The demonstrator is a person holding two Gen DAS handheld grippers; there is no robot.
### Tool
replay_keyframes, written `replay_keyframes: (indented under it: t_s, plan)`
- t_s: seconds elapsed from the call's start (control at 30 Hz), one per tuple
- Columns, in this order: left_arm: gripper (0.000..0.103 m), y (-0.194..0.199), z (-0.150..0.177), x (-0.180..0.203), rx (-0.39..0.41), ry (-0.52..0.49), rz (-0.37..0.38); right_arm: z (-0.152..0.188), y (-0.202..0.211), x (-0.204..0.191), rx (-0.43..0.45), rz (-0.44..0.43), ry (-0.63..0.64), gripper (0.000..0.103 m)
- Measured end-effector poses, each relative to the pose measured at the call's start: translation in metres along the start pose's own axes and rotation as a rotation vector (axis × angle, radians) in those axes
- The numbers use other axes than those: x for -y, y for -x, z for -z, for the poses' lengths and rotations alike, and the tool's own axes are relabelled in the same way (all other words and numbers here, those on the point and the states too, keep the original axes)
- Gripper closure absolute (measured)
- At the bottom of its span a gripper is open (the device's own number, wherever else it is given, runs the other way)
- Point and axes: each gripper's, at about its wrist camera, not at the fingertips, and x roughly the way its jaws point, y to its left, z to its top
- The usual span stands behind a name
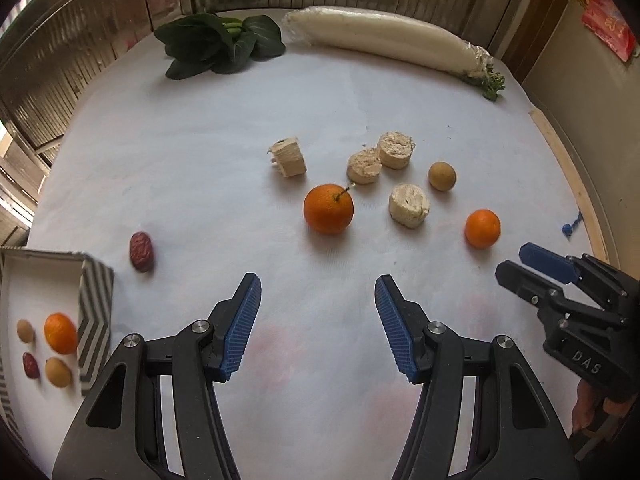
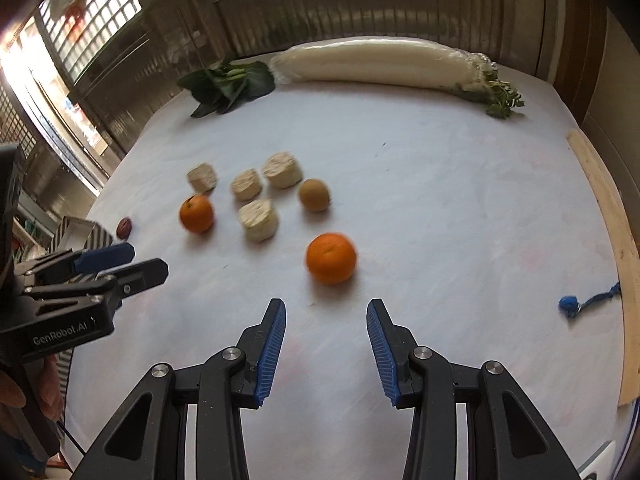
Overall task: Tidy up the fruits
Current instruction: 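Move both open tools back toward the remaining oranges, then grasp a small orange with the right tool while the left tool grasps a stemmed orange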
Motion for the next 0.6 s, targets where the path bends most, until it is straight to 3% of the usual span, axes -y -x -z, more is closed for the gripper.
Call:
replay_keyframes:
  t_s: [0.6]
  plan:
    - [0.043,-0.040,-0.036,-0.003,-0.022,-0.020,0.022,-0.025,-0.031,-0.003,-0.001,-0.025,0.058,0.065]
